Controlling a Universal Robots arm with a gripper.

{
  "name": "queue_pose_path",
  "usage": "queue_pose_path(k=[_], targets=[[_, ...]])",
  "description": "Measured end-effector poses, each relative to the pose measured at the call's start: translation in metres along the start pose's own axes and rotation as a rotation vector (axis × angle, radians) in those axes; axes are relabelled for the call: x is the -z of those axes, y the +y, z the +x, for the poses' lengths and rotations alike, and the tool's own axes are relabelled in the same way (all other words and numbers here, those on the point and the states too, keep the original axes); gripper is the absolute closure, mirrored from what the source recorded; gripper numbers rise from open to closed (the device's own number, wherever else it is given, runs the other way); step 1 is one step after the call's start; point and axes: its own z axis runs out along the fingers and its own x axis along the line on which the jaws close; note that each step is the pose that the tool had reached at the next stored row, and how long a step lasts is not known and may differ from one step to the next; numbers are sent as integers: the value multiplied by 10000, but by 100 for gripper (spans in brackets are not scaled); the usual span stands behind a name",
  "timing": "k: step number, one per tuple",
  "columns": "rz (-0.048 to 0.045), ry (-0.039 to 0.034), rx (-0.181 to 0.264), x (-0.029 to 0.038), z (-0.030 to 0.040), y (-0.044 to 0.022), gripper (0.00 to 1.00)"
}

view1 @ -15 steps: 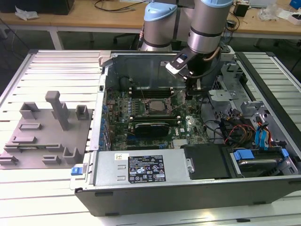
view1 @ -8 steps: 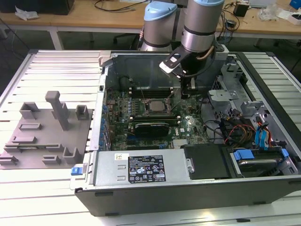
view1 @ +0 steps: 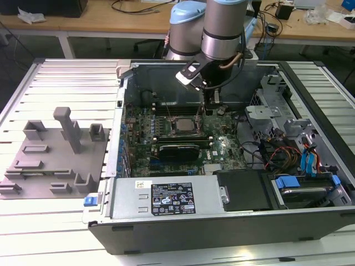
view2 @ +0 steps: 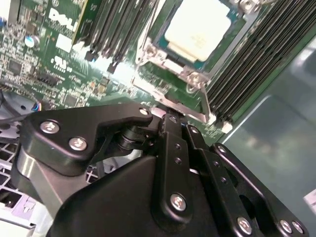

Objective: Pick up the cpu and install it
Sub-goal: 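Close the cpu cover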

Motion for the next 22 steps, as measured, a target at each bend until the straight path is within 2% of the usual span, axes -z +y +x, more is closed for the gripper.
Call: queue_pose_path(k=[3, 13, 18, 22], targets=[[-59, 1, -3, 2, 3, -75, 89], [-60, 0, -4, 1, 4, -93, 89], [-61, -1, -2, -9, -7, -202, 89], [-61, -1, -2, -22, -50, -242, 89]])
